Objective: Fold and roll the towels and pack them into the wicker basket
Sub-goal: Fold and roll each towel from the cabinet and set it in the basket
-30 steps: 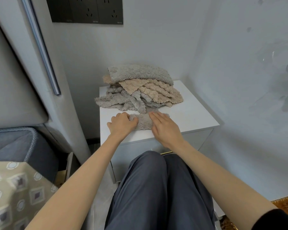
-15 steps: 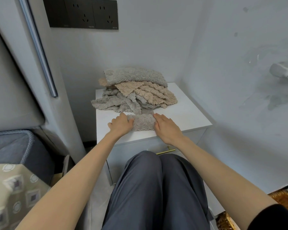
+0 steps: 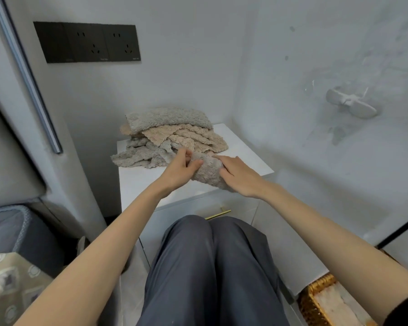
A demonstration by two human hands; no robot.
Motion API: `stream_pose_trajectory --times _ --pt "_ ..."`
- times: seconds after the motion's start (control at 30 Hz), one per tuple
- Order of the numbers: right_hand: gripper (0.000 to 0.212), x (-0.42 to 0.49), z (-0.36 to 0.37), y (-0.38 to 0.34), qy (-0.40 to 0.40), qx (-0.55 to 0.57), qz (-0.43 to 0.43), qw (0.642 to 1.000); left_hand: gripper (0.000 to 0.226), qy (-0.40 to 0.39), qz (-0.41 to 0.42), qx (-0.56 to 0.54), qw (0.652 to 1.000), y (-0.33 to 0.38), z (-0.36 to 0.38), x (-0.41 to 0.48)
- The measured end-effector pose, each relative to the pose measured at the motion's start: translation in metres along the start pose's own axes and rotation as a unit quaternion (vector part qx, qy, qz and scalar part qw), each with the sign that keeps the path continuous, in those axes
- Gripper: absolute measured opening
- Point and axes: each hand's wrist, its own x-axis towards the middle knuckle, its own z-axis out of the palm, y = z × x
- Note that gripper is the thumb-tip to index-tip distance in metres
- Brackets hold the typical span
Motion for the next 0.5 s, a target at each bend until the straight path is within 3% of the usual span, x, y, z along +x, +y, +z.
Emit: stream_pose_trajectory --times 0.17,0.5 --pt "0.029 -0.044 -0.021 0.017 -0.036 0.028 0.072 0.996 0.017 -0.060 0.020 -0.013 0.998 0.018 0.035 -0.007" --pt "0.030 -0.152 -0.019 0.079 0.014 0.056 0.182 0.982 0.026 -0.113 0.047 0.018 0.992 0.029 0.146 -0.022"
